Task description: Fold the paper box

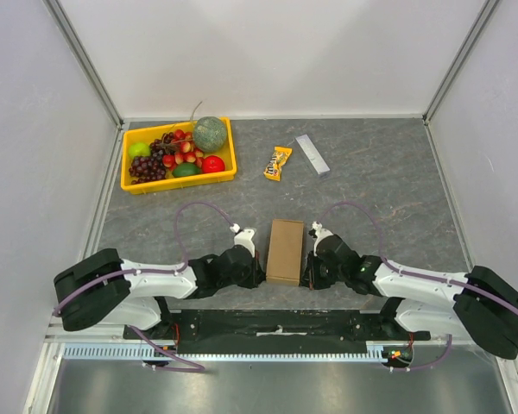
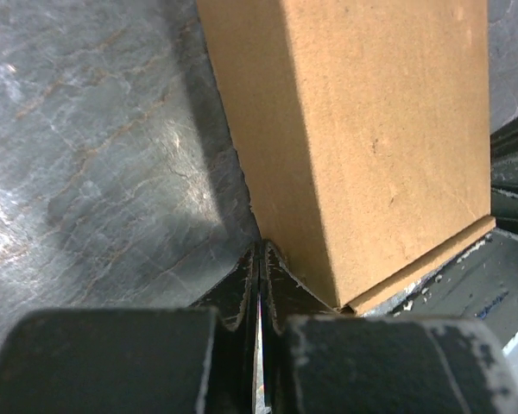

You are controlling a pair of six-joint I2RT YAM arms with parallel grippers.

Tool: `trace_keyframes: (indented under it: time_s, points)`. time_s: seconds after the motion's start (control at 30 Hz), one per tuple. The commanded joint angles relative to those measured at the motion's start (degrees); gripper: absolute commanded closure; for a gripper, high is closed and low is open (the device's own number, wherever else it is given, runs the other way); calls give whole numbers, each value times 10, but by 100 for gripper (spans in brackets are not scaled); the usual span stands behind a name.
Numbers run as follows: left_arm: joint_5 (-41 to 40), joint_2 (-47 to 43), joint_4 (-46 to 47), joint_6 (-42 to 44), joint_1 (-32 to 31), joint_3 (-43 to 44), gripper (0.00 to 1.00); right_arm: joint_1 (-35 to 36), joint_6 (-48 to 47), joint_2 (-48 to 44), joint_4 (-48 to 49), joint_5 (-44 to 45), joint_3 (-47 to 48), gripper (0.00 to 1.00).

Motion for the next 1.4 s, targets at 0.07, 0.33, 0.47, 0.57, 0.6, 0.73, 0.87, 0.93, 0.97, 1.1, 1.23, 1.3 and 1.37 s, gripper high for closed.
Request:
trace_keyframes:
  time_s: [0.07, 0.33, 0.47, 0.57, 0.6, 0.73, 0.87, 0.93, 0.97, 1.1, 1.23, 1.3, 1.37]
  points:
    - [10, 55, -16, -24, -25, 9, 98, 19, 14, 45, 55, 0, -12, 100]
    - [19, 54, -13, -56, -32, -5, 98, 21, 8, 19, 3, 26, -9, 100]
    - [14, 9, -37, -79, -32, -29, 98, 20, 7, -30, -96, 96, 11, 100]
    - [5, -36, -81, -87, -33, -37, 98, 21, 5, -62, -175, 163, 39, 100]
    - [4, -51, -90, -87, -33, -39, 98, 20, 4, -70, -200, 185, 47, 100]
    - [-12, -103, -154, -71, -32, -27, 98, 14, 0, -69, -240, 238, 76, 100]
    - [-64, -125, -216, -39, -26, 11, 95, -24, -48, -25, -231, 241, 112, 100]
    - [-57, -119, -204, -14, -6, 20, 94, -65, -84, 5, -199, 213, 125, 100]
    - [-43, -110, -193, -4, 12, 24, 94, -83, -103, 21, -180, 189, 127, 100]
    - [-4, -60, -131, 25, 65, 27, 98, -119, -151, 123, -137, 102, 154, 100]
    - [22, 6, -70, 30, 76, 41, 98, -119, -153, 167, -81, 34, 149, 100]
    - [41, 25, -46, 24, 76, 44, 98, -119, -148, 171, -72, 15, 149, 100]
    - [59, 34, -15, 11, 76, 36, 98, -119, -142, 168, -71, 11, 149, 100]
